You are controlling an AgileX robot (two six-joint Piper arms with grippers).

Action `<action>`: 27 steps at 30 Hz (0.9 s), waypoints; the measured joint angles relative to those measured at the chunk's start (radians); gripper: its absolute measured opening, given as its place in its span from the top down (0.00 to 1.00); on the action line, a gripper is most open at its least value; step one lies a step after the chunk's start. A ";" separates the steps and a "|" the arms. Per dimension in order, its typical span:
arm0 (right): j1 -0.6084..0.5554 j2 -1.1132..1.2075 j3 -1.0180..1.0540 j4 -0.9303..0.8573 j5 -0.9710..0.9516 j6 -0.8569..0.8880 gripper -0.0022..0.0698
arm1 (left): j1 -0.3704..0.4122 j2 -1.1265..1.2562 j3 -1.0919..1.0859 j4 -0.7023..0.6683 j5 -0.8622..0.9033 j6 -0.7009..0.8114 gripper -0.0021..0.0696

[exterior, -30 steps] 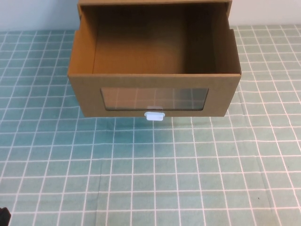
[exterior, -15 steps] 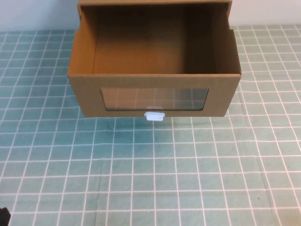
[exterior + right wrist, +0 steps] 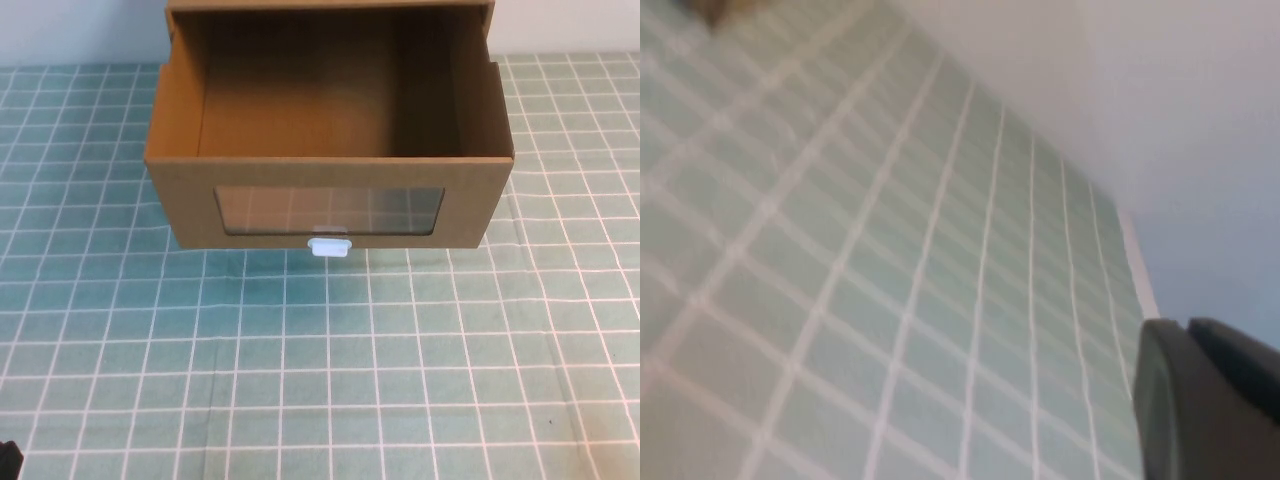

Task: Open the shoe box
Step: 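Pull the top drawer of the cardboard box fully open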

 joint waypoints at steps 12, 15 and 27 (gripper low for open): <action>-0.034 -0.002 0.000 0.371 -0.209 0.229 0.99 | 0.000 0.000 0.000 0.000 0.000 0.000 0.98; -0.071 -0.002 0.000 0.414 -0.153 0.231 0.99 | 0.000 0.000 0.000 0.000 0.000 0.000 0.98; -0.141 -0.002 0.000 0.794 0.057 0.233 0.99 | 0.000 0.000 0.000 0.000 0.000 0.000 0.98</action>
